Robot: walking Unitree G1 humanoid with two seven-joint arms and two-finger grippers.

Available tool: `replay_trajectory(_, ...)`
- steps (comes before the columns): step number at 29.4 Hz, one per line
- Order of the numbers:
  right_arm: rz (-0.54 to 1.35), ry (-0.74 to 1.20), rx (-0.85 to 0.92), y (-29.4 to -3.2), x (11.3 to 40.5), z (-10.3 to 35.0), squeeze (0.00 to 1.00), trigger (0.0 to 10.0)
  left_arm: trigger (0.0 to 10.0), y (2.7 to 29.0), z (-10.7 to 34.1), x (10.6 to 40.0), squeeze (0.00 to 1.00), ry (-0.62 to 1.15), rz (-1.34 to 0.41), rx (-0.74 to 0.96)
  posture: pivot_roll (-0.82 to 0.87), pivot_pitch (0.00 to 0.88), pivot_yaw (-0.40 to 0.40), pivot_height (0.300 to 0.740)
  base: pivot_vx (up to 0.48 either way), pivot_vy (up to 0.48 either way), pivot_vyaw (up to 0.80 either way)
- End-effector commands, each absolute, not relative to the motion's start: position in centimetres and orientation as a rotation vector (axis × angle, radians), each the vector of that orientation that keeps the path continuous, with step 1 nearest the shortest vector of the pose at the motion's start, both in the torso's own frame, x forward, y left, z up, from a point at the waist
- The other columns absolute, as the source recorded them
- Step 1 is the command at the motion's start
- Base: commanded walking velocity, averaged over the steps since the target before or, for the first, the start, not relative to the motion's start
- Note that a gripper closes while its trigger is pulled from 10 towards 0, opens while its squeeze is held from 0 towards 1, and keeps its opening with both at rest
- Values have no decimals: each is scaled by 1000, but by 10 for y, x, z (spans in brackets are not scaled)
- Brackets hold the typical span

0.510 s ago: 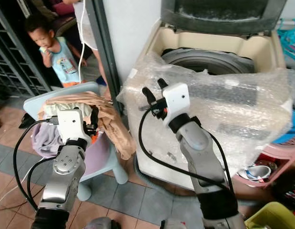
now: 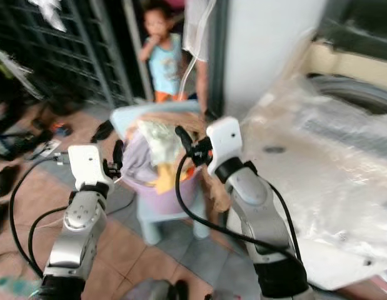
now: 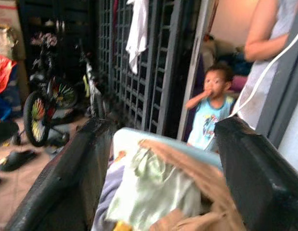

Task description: Clothes washing

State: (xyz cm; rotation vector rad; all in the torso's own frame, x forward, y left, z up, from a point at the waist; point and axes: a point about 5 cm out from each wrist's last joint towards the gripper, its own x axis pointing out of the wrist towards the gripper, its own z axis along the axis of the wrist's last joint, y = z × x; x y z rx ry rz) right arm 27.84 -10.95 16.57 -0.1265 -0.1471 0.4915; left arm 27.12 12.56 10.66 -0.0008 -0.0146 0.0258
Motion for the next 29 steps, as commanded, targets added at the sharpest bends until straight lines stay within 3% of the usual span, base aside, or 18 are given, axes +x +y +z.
replay_trajectory(1,478,-163,-128,-111,278,170,1000,10000,10000,124,112,273,0,-31,11,5,-92,0,81,740,0,0,0)
replay_trajectory(3,473,-158,-134,-111,279,169,1000,10000,10000,124,112,273,0,-30,10,8,-93,0,82,740,0,0,0)
replay_trajectory(4,456,-145,-153,-113,280,166,0,10000,10000,124,112,273,0,-33,5,9,-92,0,83,740,0,0,0)
replay_trajectory(15,352,29,-290,-130,288,134,0,10000,10000,128,114,272,0,-46,0,16,-82,0,81,740,257,0,0)
replay_trajectory(29,421,112,-442,-137,290,114,0,10000,10000,132,113,269,0,-37,9,24,-67,0,82,740,363,0,0)
